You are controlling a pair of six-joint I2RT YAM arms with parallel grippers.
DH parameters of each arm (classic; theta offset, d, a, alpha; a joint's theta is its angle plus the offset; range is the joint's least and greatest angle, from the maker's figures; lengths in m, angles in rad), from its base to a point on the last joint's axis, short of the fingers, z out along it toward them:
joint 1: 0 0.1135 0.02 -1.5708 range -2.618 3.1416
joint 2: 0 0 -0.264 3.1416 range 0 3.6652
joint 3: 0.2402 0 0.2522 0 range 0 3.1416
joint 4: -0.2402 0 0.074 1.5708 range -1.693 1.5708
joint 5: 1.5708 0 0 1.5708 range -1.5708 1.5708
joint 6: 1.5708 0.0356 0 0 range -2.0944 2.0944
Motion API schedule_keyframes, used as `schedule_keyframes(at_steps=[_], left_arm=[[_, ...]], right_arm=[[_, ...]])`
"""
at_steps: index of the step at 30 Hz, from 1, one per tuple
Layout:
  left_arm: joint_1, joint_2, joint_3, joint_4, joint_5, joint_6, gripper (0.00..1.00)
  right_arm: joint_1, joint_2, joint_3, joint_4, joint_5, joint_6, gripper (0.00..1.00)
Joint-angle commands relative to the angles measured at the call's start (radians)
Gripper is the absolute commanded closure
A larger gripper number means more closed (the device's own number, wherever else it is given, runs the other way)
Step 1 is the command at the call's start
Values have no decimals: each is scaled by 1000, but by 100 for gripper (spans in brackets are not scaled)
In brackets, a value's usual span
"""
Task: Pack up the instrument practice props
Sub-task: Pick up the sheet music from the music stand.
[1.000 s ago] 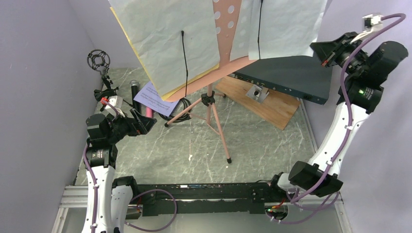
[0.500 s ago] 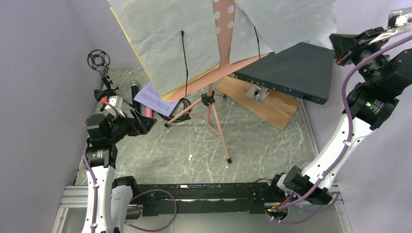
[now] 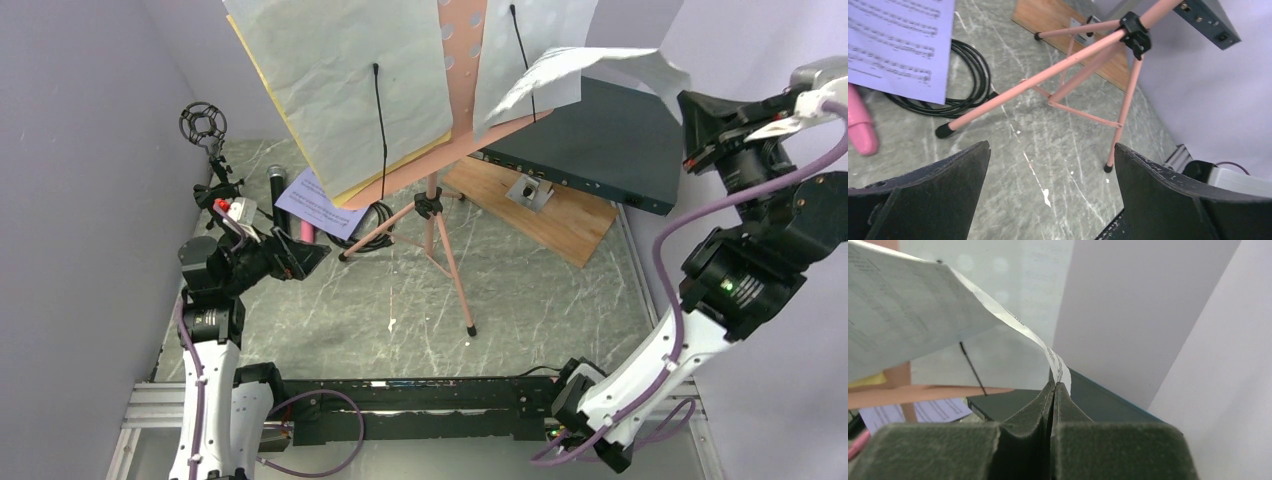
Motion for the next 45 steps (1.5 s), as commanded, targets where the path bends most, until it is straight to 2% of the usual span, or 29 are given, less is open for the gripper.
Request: schedule_keyframes(at_steps=[1,8,13,20,23,27,33,38,41,43,45], left_arm=[[-6,-8,-31,155,193,-83,1],[-66,5,-56,263,231,-127,1],[-133,25,-52,279,236,-131,1],[-243,22,-53,267,201,-113,0],[-279,17,-57,272,184,-118,1],[-328,18,-71,323,153,-153,1],[-462,49,-101,442,78,-219,1],[-554,91,-118,571,50,-319,1],[-581,116,-140,714,50,-451,1],[-589,140,-172,848,62,-555,1],[-597,166,-194,975,64,-640,1]], right_arm=[[-8,-60,-19,-143,-85,-149,100],[-5,-180,-42,-462,-148,-542,100],[5,-221,25,-796,-248,-831,100],[21,-269,-16,-1019,-285,-1015,100],[28,-286,8,-1164,-344,-1147,100],[44,-338,-9,-1195,-404,-1144,100],[57,-374,-18,-1194,-514,-1012,100],[61,-414,-99,-1179,-603,-939,100],[62,-455,-203,-1106,-648,-850,100],[63,-492,-295,-975,-678,-732,100],[62,-519,-360,-921,-679,-673,100]])
